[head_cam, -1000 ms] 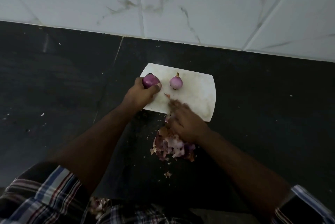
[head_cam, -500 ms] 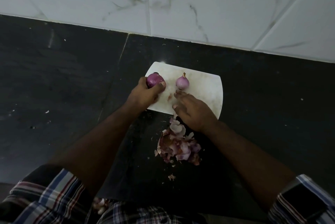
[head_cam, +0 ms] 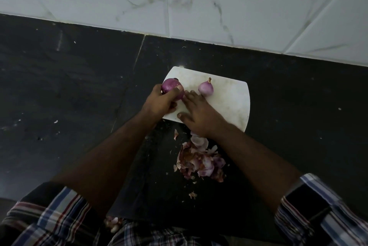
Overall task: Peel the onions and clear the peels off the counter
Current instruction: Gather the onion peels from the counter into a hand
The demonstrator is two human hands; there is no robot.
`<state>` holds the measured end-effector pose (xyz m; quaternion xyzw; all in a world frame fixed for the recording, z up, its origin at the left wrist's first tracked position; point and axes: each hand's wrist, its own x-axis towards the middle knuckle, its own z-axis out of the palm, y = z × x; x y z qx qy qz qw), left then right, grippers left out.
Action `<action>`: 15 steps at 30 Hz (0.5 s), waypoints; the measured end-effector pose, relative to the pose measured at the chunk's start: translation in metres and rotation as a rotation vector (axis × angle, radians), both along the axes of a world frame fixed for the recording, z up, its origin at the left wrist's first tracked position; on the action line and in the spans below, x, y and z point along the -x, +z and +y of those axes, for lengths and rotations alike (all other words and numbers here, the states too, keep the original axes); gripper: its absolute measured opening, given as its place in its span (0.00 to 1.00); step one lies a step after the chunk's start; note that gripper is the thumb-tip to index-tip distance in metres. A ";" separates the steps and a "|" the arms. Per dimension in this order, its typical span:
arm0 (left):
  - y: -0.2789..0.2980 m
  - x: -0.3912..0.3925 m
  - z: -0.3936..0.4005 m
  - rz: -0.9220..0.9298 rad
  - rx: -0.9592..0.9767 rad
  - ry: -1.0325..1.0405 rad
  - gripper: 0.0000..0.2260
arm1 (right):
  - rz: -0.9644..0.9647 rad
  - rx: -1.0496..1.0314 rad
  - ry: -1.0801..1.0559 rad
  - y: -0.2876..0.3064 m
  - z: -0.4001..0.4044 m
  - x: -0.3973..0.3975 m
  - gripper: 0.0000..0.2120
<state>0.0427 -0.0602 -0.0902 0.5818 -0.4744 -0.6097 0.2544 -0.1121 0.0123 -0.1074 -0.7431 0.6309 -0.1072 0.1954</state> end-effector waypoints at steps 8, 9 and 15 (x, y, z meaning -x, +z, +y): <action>0.009 0.004 -0.007 -0.357 0.305 -0.237 0.30 | -0.205 0.057 -0.069 0.014 0.043 0.035 0.22; 0.009 0.007 -0.008 -0.407 0.340 -0.274 0.32 | -0.106 0.073 -0.220 0.011 0.037 0.047 0.24; 0.004 0.019 -0.008 -0.562 0.417 -0.382 0.37 | -0.051 -0.159 -0.045 0.004 0.057 0.023 0.31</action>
